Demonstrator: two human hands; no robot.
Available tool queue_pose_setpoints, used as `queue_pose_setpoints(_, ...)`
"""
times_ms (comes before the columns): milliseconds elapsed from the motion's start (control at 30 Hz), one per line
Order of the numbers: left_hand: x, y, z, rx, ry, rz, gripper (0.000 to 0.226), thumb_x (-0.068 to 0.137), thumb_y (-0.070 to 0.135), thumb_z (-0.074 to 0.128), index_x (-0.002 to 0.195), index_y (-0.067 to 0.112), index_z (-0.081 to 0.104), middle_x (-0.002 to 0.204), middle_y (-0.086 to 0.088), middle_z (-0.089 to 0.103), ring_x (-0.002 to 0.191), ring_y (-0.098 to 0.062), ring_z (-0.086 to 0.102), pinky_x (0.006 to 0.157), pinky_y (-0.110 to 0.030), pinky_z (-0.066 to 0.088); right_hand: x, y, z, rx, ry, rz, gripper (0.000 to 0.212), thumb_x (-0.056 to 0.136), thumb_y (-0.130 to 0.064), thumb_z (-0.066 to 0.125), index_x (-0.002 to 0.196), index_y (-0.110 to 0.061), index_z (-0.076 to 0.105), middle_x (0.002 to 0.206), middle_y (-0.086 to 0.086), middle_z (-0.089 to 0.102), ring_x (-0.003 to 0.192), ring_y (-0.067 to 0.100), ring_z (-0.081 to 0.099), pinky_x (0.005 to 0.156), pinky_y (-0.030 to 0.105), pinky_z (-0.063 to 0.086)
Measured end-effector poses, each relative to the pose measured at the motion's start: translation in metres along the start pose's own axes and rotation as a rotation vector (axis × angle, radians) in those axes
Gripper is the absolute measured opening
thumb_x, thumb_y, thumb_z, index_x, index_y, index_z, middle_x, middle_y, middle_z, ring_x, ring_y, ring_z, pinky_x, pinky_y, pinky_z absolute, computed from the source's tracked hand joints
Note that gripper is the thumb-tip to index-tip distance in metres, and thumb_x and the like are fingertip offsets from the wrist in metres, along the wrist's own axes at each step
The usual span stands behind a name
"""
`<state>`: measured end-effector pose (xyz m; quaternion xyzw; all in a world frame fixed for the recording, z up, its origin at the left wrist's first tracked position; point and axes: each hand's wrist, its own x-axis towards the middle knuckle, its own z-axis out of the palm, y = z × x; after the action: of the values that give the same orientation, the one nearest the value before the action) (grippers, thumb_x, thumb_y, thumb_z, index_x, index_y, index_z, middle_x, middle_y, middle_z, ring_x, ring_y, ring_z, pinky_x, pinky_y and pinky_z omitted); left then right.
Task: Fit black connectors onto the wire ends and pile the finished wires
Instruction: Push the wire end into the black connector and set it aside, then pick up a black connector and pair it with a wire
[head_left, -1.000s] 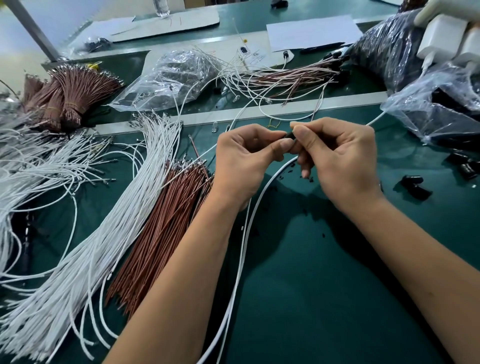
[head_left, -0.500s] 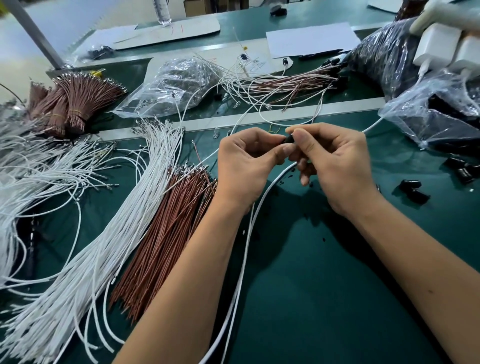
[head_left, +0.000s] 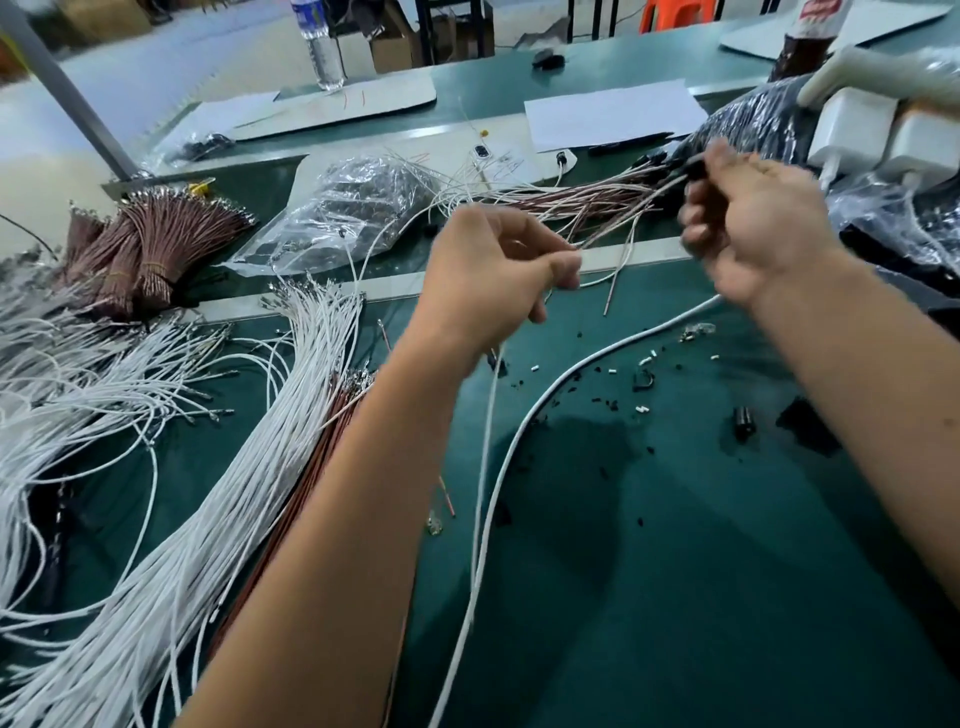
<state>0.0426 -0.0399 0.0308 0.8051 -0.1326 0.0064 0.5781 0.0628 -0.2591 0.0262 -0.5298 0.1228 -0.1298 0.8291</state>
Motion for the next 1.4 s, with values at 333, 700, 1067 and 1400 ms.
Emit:
queue_pose_setpoints(333,0.141,-0.020,0.004,0.680,0.128,0.051,0.006,0.084,0.017,0.081,0.084,0.022,0.078,0.089,0.001,0.074,0.088,-0.019,0.071,0.086,-0.036,0.059,0.148,-0.028,0.012,-0.229,0.153,0.140,0.032,0.113,-0.026,0.039,0.083,-0.016,0.045,0.064,-0.004,0.049,0.031,0.002,0.046,0.039,0.015,0.042)
queue_pose_setpoints(700,0.207,-0.056,0.013,0.839,0.114,0.119,0.014,0.086,0.023,0.080,0.100,0.021,0.078,0.104,-0.005,0.075,0.097,-0.025,0.069,0.090,-0.035,0.055,0.200,-0.006,0.012,-0.428,0.263,0.118,0.041,0.104,0.005,0.023,0.142,0.000,0.038,0.120,0.017,0.054,0.053,0.019,0.069,0.047,0.023,0.056)
queue_pose_setpoints(1067,0.178,-0.076,-0.028,0.964,0.182,-0.112,0.017,0.072,0.000,0.055,0.082,-0.001,0.069,0.078,-0.015,0.063,0.078,-0.032,0.062,0.067,-0.033,0.048,0.106,0.040,0.078,-1.500,-0.509,-0.392,0.008,0.090,-0.017,0.074,0.093,-0.012,0.080,0.084,0.005,0.077,0.061,0.010,0.066,0.058,0.013,0.047)
queue_pose_setpoints(1400,0.167,-0.095,-0.021,0.925,0.134,-0.171,0.020,0.085,0.014,0.074,0.103,0.009,0.072,0.105,-0.015,0.071,0.099,-0.033,0.068,0.088,-0.039,0.058,0.098,0.084,0.109,-1.773,-0.423,-0.478,0.013,0.089,-0.014,0.074,0.097,-0.004,0.069,0.110,0.020,0.070,0.107,0.035,0.066,0.087,0.034,0.053)
